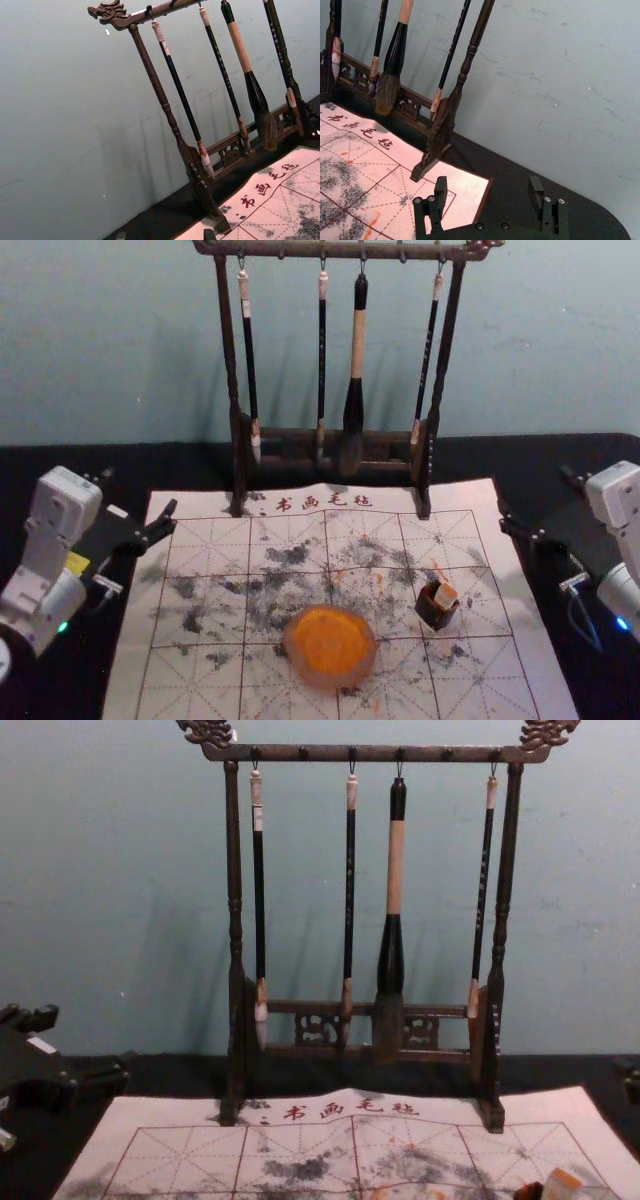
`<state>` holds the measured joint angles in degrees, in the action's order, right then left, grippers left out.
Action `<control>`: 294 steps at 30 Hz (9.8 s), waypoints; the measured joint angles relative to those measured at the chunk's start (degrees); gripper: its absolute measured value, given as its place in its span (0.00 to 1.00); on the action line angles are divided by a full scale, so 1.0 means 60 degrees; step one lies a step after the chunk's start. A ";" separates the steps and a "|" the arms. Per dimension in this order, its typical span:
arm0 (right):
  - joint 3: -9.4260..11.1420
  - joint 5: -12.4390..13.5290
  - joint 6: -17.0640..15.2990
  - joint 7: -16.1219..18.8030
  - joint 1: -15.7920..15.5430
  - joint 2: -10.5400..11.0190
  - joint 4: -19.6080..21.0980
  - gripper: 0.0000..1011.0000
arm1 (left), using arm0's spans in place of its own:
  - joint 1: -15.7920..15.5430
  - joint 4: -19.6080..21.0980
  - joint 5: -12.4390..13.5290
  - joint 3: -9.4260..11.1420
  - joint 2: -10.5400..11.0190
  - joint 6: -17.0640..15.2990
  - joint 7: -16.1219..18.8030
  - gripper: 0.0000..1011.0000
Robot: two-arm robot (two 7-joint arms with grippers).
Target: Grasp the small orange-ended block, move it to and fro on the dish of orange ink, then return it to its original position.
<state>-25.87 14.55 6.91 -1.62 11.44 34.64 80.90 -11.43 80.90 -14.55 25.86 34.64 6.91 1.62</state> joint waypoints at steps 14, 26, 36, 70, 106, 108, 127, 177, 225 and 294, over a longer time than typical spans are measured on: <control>0.0000 0.0000 -0.0001 0.0000 0.0000 0.0001 0.0000 0.99 | 0.0001 0.0000 0.0001 -0.0001 0.0001 0.0000 0.0000 0.99; 0.0000 0.0000 -0.0001 0.0000 -0.0001 0.0000 0.0000 0.99 | 0.0000 0.0000 0.0001 0.0000 0.0001 0.0000 0.0000 0.99; 0.0000 0.0000 0.0000 0.0000 -0.0001 0.0000 0.0000 0.99 | 0.0000 0.0000 0.0000 0.0000 0.0001 0.0000 0.0001 0.99; 0.0714 0.1143 0.1068 0.2667 -0.1525 0.0960 0.2048 0.99 | 0.0001 0.0000 0.0001 0.0000 0.0001 0.0000 0.0000 0.99; 0.0360 0.1167 -0.0246 0.4426 -0.1599 0.0223 0.1334 0.99 | 0.0000 0.0000 0.0001 0.0000 0.0001 0.0000 0.0000 0.99; 0.0402 0.1165 -0.0296 0.4473 -0.1598 0.0163 0.1278 0.99 | 0.0000 0.0000 0.0001 0.0000 0.0000 0.0000 0.0000 0.99; 0.0752 0.1193 -0.0780 0.4732 -0.1611 -0.0264 0.1121 0.99 | 0.0000 0.0000 0.0000 0.0000 0.0000 0.0000 0.0000 0.99; 0.0763 0.1176 -0.0789 0.4734 -0.1617 -0.0265 0.1131 0.21 | 0.0000 0.0000 0.0000 0.0000 0.0000 0.0000 0.0001 0.99; 0.1429 0.0868 -0.0971 0.4636 -0.1855 -0.0401 0.1749 0.08 | 0.0000 0.0000 0.0000 0.0000 0.0000 0.0000 0.0000 0.99; -0.1659 0.1135 -0.1883 0.6902 0.0706 -0.0078 0.1461 0.08 | 0.0001 0.0000 0.0000 0.0000 0.0000 0.0000 0.0001 0.99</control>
<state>-35.82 21.35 -4.39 39.79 15.67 34.18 89.66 -11.43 80.90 -14.55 25.86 34.64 6.91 1.62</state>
